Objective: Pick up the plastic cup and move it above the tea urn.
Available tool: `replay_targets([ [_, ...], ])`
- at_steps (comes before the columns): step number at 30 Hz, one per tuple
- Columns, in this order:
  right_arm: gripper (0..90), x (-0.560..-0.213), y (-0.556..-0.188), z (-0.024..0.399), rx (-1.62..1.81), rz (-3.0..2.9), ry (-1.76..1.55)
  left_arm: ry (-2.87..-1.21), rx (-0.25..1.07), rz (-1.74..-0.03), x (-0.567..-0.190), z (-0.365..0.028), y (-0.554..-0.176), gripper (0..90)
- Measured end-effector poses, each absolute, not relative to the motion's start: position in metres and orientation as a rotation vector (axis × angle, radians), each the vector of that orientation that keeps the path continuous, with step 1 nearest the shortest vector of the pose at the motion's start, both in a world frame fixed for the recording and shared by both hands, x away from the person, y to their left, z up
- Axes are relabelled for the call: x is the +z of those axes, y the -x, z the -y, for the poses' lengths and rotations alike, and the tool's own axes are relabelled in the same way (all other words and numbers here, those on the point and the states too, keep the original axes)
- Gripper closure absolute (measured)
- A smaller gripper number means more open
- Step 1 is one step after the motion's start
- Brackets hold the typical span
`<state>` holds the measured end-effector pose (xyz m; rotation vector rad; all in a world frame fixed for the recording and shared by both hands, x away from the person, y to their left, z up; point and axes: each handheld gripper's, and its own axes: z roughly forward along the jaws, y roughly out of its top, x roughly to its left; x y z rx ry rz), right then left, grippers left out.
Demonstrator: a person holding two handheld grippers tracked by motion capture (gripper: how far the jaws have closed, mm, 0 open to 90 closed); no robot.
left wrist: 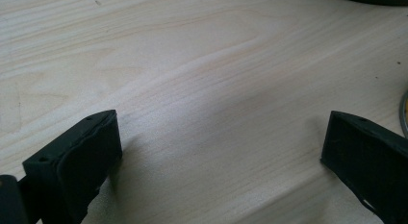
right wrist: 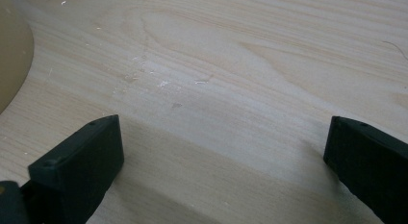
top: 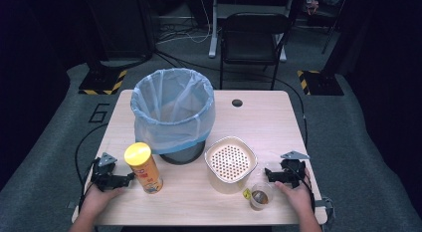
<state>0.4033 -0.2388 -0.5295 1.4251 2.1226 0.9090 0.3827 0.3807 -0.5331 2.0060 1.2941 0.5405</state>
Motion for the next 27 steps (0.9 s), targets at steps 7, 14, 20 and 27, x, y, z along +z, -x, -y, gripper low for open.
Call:
replay_targets([
  [7,0.0,-0.5295,-0.4033,0.2388,0.909,-2.123,-1.425,-2.020,0.533,-1.303,-0.5316,-0.3818,-0.3833,0.4],
  [14,7.1,-0.5286,-0.4021,0.2398,0.925,-2.106,-1.420,-2.001,0.552,-1.305,-0.5329,-0.3810,-0.3838,0.7],
  [20,17.0,-0.5277,-0.3997,0.2398,0.952,-2.101,-1.403,-2.001,0.553,-1.306,-0.5329,-0.3810,-0.3838,0.7],
  [27,25.8,-0.5272,-0.3979,0.2398,0.961,-2.079,-1.411,-2.003,0.552,-1.305,-0.5328,-0.3811,-0.3837,0.7],
])
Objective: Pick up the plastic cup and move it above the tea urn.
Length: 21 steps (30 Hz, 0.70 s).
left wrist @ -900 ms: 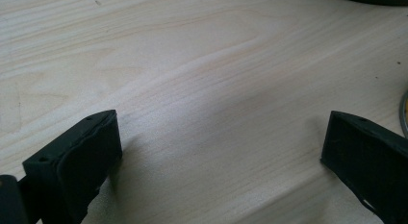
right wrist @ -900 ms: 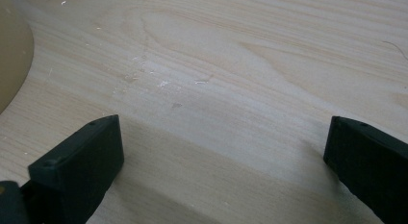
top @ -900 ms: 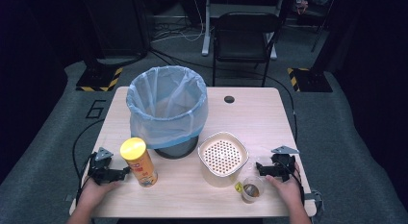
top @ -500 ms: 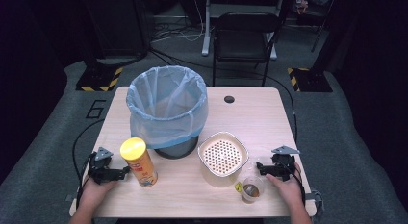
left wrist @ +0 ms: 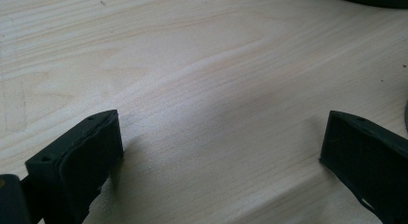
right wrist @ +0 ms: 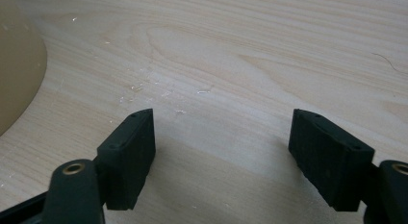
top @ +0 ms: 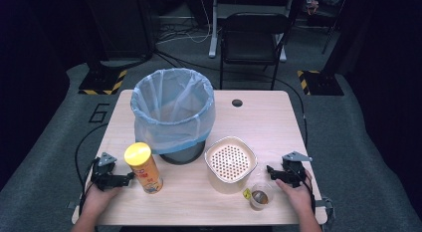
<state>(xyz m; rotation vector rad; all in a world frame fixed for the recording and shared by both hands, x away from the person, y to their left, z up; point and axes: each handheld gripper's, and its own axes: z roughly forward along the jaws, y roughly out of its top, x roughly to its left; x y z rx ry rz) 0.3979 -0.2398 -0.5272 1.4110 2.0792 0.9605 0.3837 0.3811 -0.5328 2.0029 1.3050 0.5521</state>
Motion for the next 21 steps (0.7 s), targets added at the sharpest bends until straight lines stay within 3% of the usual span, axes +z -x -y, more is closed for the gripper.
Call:
replay_targets([
  [15,39.3,-0.520,-0.394,0.240,0.984,-2.128,-1.446,-2.003,0.552,-1.305,-0.533,-0.381,-0.384,0.7],
  [21,50.3,-0.494,-0.385,0.234,1.019,-2.127,-1.385,-2.003,0.552,-1.305,-0.533,-0.381,-0.384,0.7],
])
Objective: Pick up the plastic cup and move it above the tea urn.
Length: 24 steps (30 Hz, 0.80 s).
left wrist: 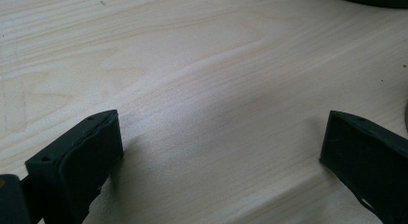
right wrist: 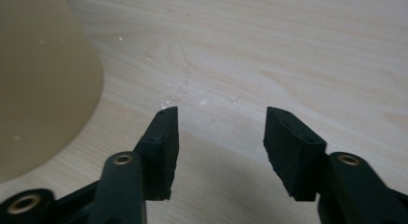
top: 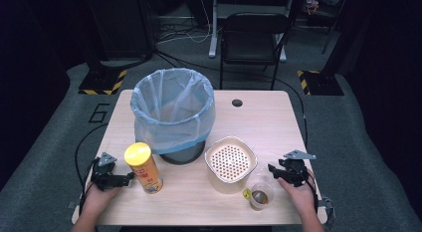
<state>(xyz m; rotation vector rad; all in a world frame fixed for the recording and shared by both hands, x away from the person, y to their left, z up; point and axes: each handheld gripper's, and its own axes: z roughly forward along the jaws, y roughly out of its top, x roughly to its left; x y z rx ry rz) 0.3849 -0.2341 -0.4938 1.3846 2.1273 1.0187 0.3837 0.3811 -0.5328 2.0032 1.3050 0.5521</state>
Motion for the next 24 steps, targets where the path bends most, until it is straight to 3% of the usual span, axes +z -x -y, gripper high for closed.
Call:
replay_targets([
  [4,51.5,-0.481,-0.377,0.231,1.080,-2.125,-1.346,-2.002,0.552,-1.305,-0.533,-0.381,-0.384,0.7],
  [15,34.2,-0.454,-0.351,0.230,1.164,-2.152,-1.329,-2.003,0.552,-1.305,-0.533,-0.381,-0.384,0.7],
  [24,35.7,-0.445,-0.336,0.224,1.169,-2.167,-1.267,-2.002,0.552,-1.307,-0.533,-0.381,-0.384,0.7],
])
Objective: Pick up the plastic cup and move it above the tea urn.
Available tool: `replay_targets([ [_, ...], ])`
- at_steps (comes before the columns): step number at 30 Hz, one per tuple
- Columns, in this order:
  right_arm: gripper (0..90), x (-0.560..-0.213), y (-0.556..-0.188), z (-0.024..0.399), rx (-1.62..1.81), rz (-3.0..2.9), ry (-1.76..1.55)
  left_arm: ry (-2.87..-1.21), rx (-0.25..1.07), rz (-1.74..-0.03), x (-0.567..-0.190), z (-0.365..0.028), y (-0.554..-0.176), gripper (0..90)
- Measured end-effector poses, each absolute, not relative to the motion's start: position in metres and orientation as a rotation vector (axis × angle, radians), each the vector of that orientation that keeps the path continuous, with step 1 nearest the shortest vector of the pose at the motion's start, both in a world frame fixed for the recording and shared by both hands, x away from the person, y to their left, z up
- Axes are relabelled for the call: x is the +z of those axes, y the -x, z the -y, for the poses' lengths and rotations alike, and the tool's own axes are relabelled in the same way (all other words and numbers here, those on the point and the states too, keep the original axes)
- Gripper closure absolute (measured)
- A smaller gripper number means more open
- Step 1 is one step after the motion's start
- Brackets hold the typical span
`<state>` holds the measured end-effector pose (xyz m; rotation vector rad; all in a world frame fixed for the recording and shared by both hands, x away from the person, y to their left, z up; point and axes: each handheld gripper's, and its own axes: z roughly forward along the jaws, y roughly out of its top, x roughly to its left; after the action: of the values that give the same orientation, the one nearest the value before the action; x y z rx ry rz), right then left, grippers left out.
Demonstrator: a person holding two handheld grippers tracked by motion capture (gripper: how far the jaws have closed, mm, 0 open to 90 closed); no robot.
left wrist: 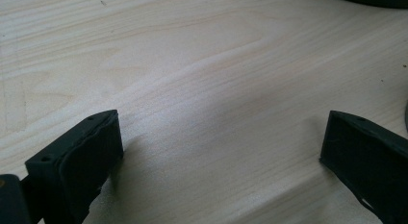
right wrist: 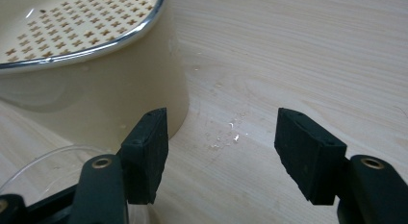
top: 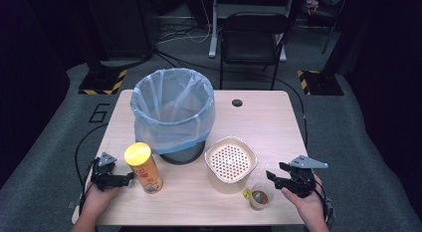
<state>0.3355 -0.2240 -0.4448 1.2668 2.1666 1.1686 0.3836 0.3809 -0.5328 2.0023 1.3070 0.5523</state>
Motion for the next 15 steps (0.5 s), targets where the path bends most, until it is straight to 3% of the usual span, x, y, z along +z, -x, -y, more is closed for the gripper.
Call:
replay_targets([
  [15,18.0,-0.430,-0.314,0.192,1.224,-2.238,-1.134,-1.999,0.553,-1.312,-0.533,-0.381,-0.383,0.7],
])
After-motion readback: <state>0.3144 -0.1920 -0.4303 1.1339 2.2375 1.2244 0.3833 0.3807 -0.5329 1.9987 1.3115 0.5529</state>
